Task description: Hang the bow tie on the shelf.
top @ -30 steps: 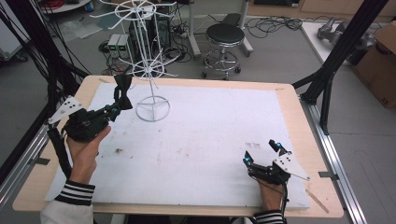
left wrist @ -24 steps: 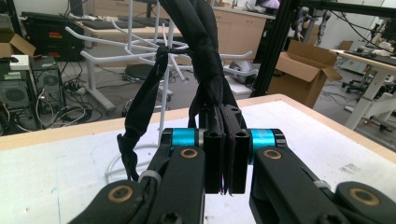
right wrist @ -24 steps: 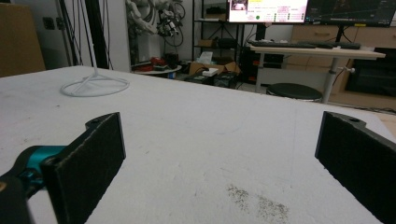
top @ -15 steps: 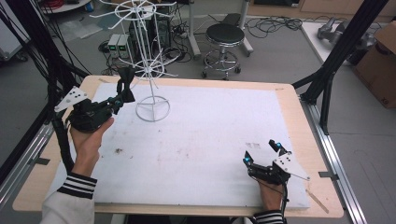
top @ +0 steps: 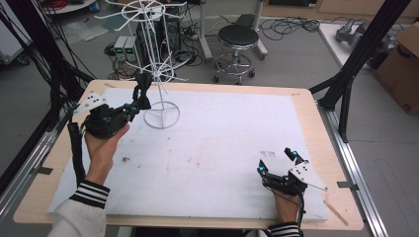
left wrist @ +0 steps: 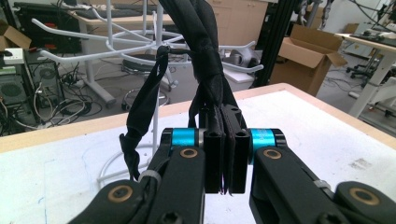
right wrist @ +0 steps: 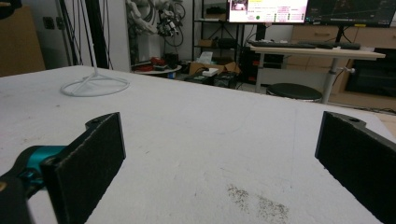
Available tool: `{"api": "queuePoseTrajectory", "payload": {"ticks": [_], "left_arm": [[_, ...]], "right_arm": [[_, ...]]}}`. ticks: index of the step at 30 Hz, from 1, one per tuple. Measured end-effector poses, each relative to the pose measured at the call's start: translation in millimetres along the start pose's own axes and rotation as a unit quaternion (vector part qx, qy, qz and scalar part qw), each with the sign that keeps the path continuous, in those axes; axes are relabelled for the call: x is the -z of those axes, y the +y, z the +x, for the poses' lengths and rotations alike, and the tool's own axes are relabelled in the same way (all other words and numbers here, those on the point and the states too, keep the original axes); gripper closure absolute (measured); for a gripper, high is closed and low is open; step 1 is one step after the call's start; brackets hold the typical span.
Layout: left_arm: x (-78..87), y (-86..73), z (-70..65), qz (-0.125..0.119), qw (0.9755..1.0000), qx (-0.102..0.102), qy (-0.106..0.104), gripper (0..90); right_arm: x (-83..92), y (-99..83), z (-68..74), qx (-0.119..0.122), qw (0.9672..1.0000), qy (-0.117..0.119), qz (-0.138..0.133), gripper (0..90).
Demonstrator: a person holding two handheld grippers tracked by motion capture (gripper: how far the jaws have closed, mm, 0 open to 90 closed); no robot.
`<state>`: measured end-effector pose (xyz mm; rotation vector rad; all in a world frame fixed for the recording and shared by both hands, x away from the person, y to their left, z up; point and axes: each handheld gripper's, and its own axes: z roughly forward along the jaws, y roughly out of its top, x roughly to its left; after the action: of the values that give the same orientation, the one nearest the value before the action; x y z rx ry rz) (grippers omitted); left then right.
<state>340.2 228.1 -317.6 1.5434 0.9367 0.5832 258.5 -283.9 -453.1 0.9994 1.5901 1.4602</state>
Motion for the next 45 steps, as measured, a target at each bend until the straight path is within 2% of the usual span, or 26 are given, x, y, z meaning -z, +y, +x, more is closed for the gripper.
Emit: {"api": "queuePoseTrajectory", "payload": {"ticks": [8,13,17,22,25,27,28,29,30,31,33,34,35,36,37,39,41,43,45], "left_arm": [[-13.8,-3.8,1.5,0.003,1.0000,0.009,-0.003,87.8],[-17.9,-5.6,3.4,0.007,1.0000,0.006,0.000,87.8],[-22.1,-8.5,4.7,0.022,0.9997,-0.010,0.006,87.7],[-23.3,-9.4,5.5,0.028,0.9995,-0.011,0.007,87.5],[-23.3,-11.1,7.3,0.030,0.9995,-0.002,0.009,86.9],[-22.7,-13.5,9.7,0.029,0.9996,0.002,-0.002,85.7],[-22.6,-15.0,10.9,0.031,0.9995,-0.001,-0.005,81.3],[-22.6,-15.0,10.9,0.031,0.9995,-0.001,-0.005,67.7],[-22.9,-18.4,12.7,0.034,0.9993,-0.016,-0.009,52.7],[-22.0,-20.4,13.9,0.033,0.9990,-0.027,-0.014,42.8],[-19.8,-23.7,14.6,0.060,0.9974,-0.040,-0.005,22.0],[-18.5,-25.3,15.5,0.060,0.9971,-0.046,-0.004,15.0],[-13.4,-29.3,17.3,0.042,0.9971,-0.061,-0.017,13.4],[-8.3,-32.7,18.3,0.021,0.9974,-0.066,-0.021,13.4],[-8.3,-32.7,18.3,0.021,0.9974,-0.066,-0.021,13.3],[0.9,-38.0,22.4,-0.008,0.9968,-0.074,-0.027,13.2],[13.1,-45.1,28.8,-0.026,0.9959,-0.078,-0.038,11.1],[21.2,-50.1,31.8,-0.039,0.9948,-0.092,-0.018,10.0],[28.5,-55.1,35.2,-0.045,0.9947,-0.092,-0.014,9.4]], "right_arm": [[0.1,0.0,1.1,-0.003,1.0000,0.001,0.002,0.5],[0.2,0.0,1.1,-0.002,1.0000,0.001,0.002,0.5],[0.2,0.0,1.2,-0.003,1.0000,0.001,0.002,0.5],[0.3,0.0,1.2,-0.002,1.0000,0.000,0.001,0.5],[0.3,0.0,1.2,-0.002,1.0000,0.000,0.001,0.5],[0.3,-0.1,1.1,-0.002,1.0000,0.000,0.001,0.5],[0.3,-0.1,1.0,-0.002,1.0000,0.000,0.001,0.5],[0.3,-0.1,1.0,-0.002,1.0000,0.000,0.001,0.5],[0.3,-0.1,0.6,0.000,1.0000,0.000,0.000,0.5],[0.3,-0.1,0.4,0.001,1.0000,0.000,-0.001,0.5],[0.6,-0.2,0.8,-0.001,1.0000,0.001,-0.001,0.5],[0.5,-0.2,0.3,0.003,1.0000,0.000,-0.004,0.5],[0.8,-0.3,0.8,-0.001,1.0000,0.001,-0.002,0.5],[0.4,-0.3,0.1,0.003,1.0000,0.000,-0.004,0.5],[0.6,-0.2,0.2,0.001,1.0000,0.000,-0.004,0.5],[0.7,-0.3,0.5,-0.005,1.0000,0.001,-0.003,0.5],[0.6,-0.4,-0.1,-0.004,1.0000,0.001,-0.004,0.5],[0.6,-0.3,0.2,-0.004,1.0000,0.001,-0.004,0.5],[0.6,-0.3,0.8,-0.006,1.0000,0.000,-0.003,0.6]]}}
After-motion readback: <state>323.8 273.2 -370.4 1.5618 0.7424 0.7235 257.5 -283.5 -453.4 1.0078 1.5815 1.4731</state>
